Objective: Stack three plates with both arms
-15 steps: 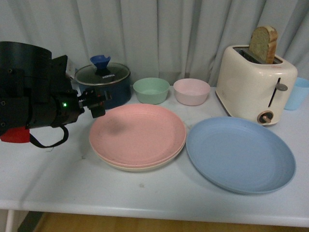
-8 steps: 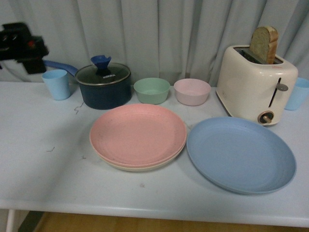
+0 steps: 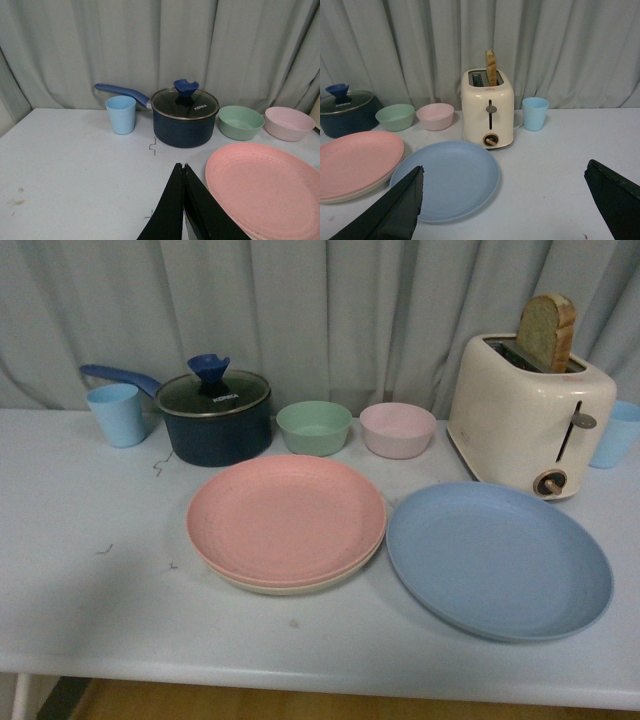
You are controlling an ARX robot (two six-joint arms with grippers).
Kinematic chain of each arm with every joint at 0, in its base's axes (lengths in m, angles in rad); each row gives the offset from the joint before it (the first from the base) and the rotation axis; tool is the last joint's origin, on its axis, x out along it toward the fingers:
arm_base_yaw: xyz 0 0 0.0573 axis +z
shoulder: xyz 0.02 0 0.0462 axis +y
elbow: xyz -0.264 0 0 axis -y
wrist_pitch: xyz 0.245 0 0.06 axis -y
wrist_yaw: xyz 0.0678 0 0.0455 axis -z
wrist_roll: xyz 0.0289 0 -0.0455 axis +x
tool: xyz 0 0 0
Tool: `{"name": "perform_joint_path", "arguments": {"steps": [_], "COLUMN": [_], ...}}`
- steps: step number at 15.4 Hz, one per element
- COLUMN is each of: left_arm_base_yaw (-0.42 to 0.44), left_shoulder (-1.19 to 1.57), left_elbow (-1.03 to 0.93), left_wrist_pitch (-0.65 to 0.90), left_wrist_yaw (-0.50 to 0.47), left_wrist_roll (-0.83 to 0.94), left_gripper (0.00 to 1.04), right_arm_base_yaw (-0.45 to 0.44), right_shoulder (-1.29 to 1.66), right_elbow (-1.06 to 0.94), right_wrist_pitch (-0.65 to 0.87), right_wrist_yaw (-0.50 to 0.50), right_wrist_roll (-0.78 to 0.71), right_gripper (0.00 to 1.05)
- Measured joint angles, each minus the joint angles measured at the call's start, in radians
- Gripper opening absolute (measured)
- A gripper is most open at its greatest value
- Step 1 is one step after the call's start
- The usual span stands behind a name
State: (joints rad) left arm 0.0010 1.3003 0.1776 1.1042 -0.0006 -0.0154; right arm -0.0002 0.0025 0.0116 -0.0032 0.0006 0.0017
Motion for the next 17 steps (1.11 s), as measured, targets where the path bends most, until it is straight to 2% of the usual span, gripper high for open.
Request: {"name": "perform_joint_path", "arguments": {"steps": [7, 17], "left_arm_base_yaw": [-0.001, -0.001], "left_shoulder": [-0.414, -0.896], "left_elbow": [-0.138, -0.167], "left_wrist_pitch": [-0.274, -0.702], "left_wrist_yaw": [0.000, 0.000], "left_wrist_roll": [0.000, 0.000], "left_gripper": [0.02, 0.02], "right_arm_base_yaw": [0.000, 0.000], "right_shoulder": [0.000, 0.000], "right_elbow": [0.000, 0.000], "right_wrist_pitch": [0.000, 0.000], "right_wrist_yaw": [0.000, 0.000], "right_wrist_roll": [0.000, 0.000], "right_gripper": [0.98, 0.98]}}
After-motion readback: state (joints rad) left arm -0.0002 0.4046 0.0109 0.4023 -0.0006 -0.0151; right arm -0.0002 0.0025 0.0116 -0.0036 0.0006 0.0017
